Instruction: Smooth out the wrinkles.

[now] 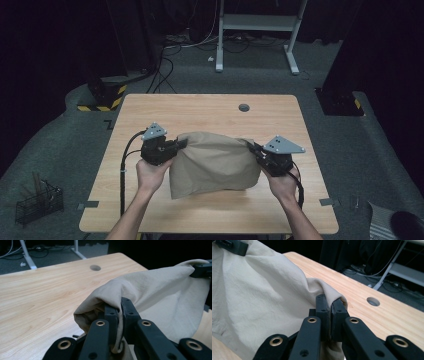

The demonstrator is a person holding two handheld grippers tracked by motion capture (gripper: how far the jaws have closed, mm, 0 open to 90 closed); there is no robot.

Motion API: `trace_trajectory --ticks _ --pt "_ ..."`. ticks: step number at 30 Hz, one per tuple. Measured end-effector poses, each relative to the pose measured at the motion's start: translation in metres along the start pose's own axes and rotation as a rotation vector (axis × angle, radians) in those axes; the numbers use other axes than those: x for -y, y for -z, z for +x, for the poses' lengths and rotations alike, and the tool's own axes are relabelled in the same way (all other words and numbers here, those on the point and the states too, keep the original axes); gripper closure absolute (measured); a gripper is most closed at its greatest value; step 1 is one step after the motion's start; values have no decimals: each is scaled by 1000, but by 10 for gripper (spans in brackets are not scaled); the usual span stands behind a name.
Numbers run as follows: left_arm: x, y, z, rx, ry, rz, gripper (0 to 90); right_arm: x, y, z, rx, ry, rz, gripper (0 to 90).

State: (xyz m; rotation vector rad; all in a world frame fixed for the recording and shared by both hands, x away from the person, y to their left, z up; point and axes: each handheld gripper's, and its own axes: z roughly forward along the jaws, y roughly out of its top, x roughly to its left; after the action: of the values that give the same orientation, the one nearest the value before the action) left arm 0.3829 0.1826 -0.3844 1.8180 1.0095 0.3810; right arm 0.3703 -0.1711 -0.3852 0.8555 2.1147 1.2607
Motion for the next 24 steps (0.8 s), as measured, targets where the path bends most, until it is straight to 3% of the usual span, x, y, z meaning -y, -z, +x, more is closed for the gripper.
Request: trace_trajectory --ticks 5,24 --pt "4 -10 11 0 35 20 848 1 -15 -5 -8 -14 34 873" --pt "10 -41 33 -25 75 93 842 10 -57 -22 -8 -70 132 870"
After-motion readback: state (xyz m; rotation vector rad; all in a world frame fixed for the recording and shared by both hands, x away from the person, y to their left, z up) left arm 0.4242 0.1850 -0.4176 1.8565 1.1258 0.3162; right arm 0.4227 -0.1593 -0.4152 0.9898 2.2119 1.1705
